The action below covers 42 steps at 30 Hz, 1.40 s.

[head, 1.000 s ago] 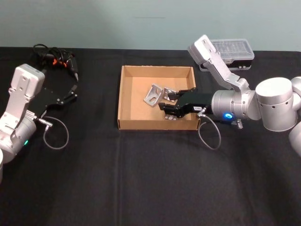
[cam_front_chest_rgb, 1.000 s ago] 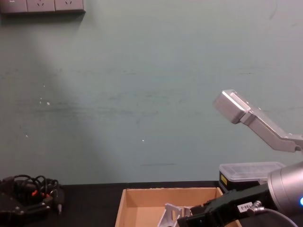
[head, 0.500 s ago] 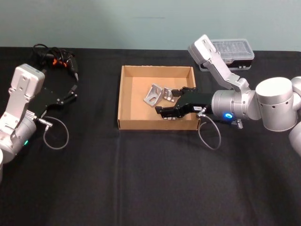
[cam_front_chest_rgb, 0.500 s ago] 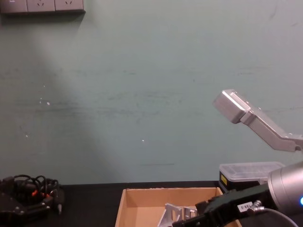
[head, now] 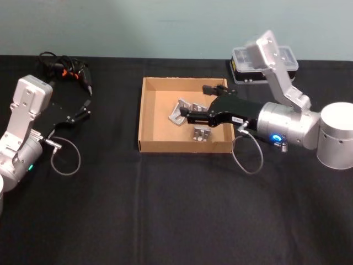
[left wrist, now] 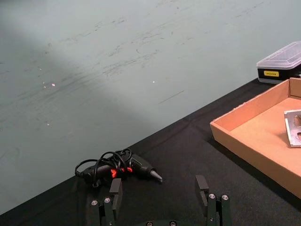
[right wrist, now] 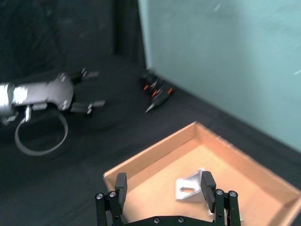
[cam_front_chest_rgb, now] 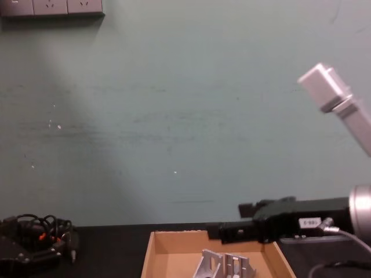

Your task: Use one hand to pick up the angle iron from the table and place it into the box.

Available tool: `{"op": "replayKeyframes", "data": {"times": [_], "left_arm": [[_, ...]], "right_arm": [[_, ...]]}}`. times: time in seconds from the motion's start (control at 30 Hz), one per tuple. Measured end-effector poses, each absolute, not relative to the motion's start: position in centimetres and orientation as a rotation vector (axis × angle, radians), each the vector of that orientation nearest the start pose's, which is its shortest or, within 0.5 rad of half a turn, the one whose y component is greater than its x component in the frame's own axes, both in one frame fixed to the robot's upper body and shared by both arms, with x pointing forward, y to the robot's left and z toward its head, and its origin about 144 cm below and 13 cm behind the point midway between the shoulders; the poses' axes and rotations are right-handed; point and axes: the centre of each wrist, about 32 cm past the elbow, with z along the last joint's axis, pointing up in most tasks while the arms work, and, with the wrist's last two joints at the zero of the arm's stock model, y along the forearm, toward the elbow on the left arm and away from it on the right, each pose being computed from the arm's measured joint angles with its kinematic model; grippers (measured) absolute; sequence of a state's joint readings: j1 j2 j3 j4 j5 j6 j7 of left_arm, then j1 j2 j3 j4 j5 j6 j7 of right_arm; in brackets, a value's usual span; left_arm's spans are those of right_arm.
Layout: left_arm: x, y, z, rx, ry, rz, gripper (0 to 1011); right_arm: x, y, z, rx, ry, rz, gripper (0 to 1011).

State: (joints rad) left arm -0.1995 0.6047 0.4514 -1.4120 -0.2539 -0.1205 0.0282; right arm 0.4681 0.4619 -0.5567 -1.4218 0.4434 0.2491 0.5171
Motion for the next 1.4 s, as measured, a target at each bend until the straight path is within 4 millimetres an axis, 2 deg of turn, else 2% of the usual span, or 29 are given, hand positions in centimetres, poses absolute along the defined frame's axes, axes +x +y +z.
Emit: {"op": "replayKeyframes", "data": {"times": [0.3, 0.67, 1.4], "left_arm": [[48.9, 31.0, 114.0, 0.304, -0.285, 1.248, 1011], [48.9, 31.0, 114.0, 0.304, -0.285, 1.248, 1011], [48.9, 31.0, 114.0, 0.305, -0.285, 1.248, 1011]], "right_arm": [[51.8, -23.4, 121.1, -0.147, 0.025, -0.857, 1003], [49.2, -23.6, 119.3, -0.145, 0.021, -1.072, 1003], [49.1, -23.6, 119.2, -0.149, 0.022, -1.082, 1003]]}}
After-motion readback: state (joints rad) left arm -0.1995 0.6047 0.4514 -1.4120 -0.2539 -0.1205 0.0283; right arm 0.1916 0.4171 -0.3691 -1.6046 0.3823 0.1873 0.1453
